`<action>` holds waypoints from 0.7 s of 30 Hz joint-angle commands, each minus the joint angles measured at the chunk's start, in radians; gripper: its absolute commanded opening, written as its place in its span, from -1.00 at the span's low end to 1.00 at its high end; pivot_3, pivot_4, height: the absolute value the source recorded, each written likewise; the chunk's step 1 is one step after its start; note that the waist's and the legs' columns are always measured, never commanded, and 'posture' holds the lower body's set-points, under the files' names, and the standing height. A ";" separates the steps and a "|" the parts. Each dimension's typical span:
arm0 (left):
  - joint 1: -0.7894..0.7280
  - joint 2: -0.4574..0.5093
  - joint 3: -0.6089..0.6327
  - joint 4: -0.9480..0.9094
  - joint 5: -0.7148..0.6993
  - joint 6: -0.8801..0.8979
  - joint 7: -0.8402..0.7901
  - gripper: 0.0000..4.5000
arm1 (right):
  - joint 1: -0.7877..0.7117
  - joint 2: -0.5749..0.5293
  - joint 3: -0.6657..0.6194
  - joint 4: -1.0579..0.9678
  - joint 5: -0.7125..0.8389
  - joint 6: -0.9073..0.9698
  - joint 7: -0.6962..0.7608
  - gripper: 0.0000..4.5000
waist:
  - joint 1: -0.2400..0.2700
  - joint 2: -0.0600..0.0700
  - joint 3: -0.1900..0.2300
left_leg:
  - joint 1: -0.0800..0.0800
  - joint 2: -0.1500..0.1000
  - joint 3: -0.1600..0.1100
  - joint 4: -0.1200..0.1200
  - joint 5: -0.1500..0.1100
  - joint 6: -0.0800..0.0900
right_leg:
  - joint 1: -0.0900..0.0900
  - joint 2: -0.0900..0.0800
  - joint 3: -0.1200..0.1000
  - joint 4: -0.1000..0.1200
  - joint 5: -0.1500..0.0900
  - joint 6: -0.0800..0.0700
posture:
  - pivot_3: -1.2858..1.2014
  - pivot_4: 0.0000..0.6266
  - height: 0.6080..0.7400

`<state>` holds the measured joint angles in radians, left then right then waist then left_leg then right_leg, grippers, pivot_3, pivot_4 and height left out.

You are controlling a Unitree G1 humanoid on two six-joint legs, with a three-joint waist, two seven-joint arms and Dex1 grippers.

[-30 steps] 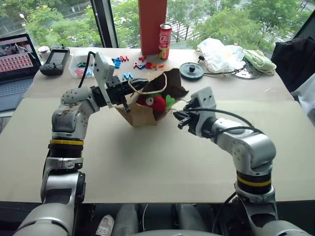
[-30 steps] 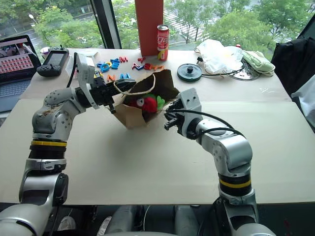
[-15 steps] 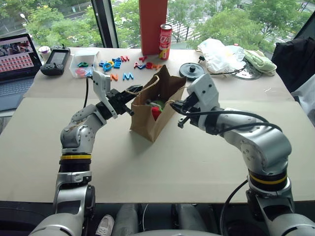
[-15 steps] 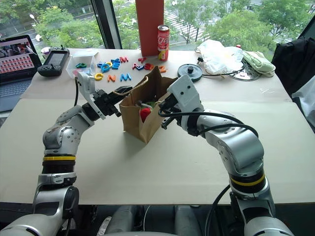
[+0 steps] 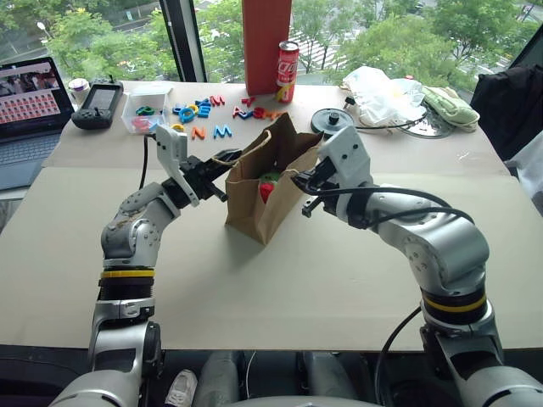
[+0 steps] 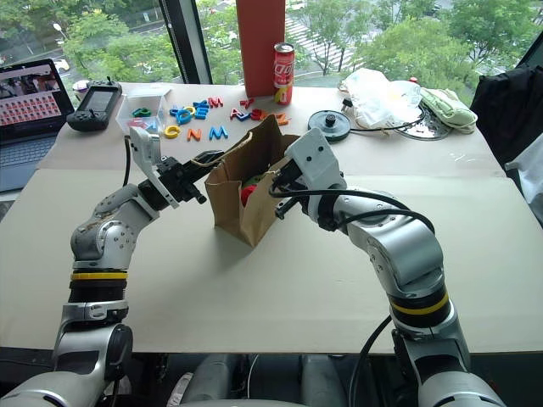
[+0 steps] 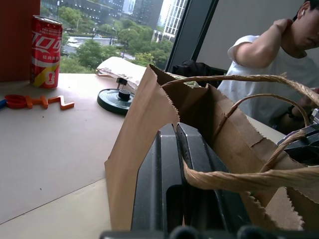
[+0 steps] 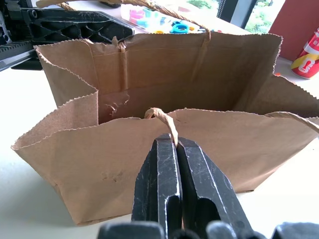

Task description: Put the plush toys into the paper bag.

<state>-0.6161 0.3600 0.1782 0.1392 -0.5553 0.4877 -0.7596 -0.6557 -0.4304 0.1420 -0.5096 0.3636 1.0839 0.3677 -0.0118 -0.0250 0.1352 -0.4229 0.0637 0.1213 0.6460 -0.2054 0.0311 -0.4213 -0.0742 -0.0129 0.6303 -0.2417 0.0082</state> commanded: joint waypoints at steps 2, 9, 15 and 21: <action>-0.014 0.005 0.013 -0.055 -0.032 0.016 0.004 -1.00 | -0.025 -0.001 -0.032 -0.021 -0.006 -0.030 -0.003 -0.91 | 0.000 0.000 0.000 | 0.000 0.000 0.000 0.000 0.000 0.000 | 0.000 0.000 0.000 0.000 0.000 0.000 | 0.03 -0.52 0.98; -0.004 0.020 0.017 -0.089 -0.068 0.062 -0.007 -0.33 | -0.029 0.005 -0.051 -0.031 0.008 -0.030 -0.001 -0.17 | 0.000 0.000 0.000 | 0.000 0.000 0.000 0.000 0.000 0.000 | 0.000 0.000 0.000 0.000 0.000 0.000 | 0.03 -0.52 0.98; 0.002 0.064 0.040 -0.125 -0.110 0.113 -0.019 0.64 | -0.050 -0.013 -0.103 -0.069 0.052 -0.008 0.031 0.73 | 0.000 0.000 0.000 | 0.000 0.000 0.000 0.000 0.000 0.000 | 0.000 0.000 0.000 0.000 0.000 0.000 | 0.03 -0.52 0.98; 0.044 0.131 0.093 -0.182 -0.204 0.208 -0.046 0.98 | -0.088 -0.069 -0.277 -0.100 0.181 0.027 0.096 1.00 | -0.001 0.000 0.000 | 0.000 0.000 0.000 -0.001 0.000 0.000 | 0.000 0.000 0.000 0.000 0.000 0.000 | 0.03 -0.52 0.98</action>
<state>-0.5833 0.4697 0.2393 0.0037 -0.7161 0.6679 -0.7896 -0.7279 -0.4805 -0.0588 -0.5709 0.4913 1.1000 0.4377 -0.0124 -0.0250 0.1352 -0.4228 0.0639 0.1211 0.6453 -0.2055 0.0312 -0.4214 -0.0744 -0.0129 0.6299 -0.2417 0.0082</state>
